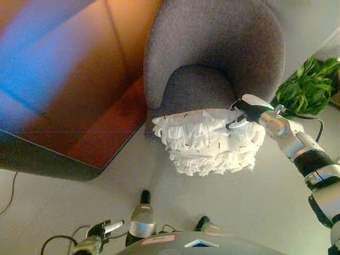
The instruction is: Pick up the pillow and put it on the sofa.
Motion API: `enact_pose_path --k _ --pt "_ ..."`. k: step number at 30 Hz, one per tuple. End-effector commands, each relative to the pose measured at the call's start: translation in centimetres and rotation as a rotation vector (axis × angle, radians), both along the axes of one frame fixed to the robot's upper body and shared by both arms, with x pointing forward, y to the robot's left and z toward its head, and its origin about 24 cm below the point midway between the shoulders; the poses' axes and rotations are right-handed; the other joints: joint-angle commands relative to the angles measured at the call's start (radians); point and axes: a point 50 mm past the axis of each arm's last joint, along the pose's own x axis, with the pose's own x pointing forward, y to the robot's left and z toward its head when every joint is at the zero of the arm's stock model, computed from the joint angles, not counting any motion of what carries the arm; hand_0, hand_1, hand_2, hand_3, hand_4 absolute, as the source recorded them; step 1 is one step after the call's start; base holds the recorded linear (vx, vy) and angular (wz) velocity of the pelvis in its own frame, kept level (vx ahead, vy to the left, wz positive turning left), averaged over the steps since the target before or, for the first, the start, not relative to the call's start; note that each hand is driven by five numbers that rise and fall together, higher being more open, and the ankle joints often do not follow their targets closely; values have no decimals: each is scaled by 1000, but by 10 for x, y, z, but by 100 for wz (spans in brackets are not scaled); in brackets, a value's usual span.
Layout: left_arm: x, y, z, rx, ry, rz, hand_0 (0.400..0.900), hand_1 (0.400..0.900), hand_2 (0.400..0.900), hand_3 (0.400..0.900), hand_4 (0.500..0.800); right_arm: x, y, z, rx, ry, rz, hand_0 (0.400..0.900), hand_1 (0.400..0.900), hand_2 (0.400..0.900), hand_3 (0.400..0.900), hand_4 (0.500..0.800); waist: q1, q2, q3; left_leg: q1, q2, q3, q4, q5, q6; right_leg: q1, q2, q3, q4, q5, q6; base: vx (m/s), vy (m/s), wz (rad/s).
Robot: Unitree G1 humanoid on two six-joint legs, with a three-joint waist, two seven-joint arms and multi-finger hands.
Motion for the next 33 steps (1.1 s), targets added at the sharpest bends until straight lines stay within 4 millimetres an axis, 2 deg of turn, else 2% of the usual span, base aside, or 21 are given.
enact_pose_path --k 1,7,13,18,21,22,24,27,30,33 --pt "-35 20 6 54 155 -71 900 900 900 900 800 26 -6 127 180 -410 14 400 400 400 400 500 36 -1 -79 69 10 -4 -75 22 -1 -54 -28 27 -8 121 3 113 -24 11" --pt "-49 19 6 57 203 -89 900 900 900 900 800 36 -18 150 247 -434 -70 400 400 400 400 500 65 -3 -84 70 14 -15 -75 19 -10 -27 -20 3 -49 133 1 87 -10 8" --pt "-54 16 5 68 213 -108 900 900 900 900 800 43 -34 144 266 -381 -179 400 400 400 400 500 97 14 -67 55 18 -32 -75 23 -18 -34 -21 -13 -77 147 2 36 2 6" --pt "-37 12 3 53 149 -125 900 900 900 900 800 50 -37 160 263 -390 -268 400 400 400 400 500 125 46 -19 -15 24 -53 -75 32 -22 -100 -31 -18 -86 158 5 -147 3 4" --pt "-29 7 1 38 114 -124 900 900 900 900 800 48 -50 172 243 -449 -368 400 400 400 400 500 135 66 5 -50 25 -65 -75 35 -23 -131 -36 -24 -88 163 6 -148 23 5" --pt "-30 5 0 35 108 -124 900 900 900 900 800 45 -59 172 248 -449 -436 900 900 900 900 800 138 72 10 -57 23 -68 -75 36 -24 -138 -39 -26 -88 163 7 -68 49 8" --pt "-32 1 -1 37 99 -126 900 900 900 900 800 41 -69 173 240 -427 -493 900 900 900 900 800 146 84 17 -64 22 -75 -75 36 -24 -143 -43 -28 -89 164 9 -45 54 10" --pt "-37 2 0 20 94 -131 900 900 900 900 800 33 -85 185 155 -465 -580 900 900 900 900 800 155 100 27 -77 21 -79 -75 37 -28 -150 -51 -39 -90 165 12 -50 46 12" --pt "-39 6 2 16 103 -139 900 900 900 900 800 28 -92 197 124 -499 -612 900 900 900 900 800 160 109 34 -79 21 -84 -75 34 -30 -152 -53 -44 -86 163 15 -43 28 6" --pt "-36 7 2 11 119 -132 900 900 900 900 800 25 -96 201 93 -493 -617 900 900 900 900 800 150 106 25 -68 20 -82 -75 33 -30 -146 -54 -40 -82 161 18 25 30 -4"
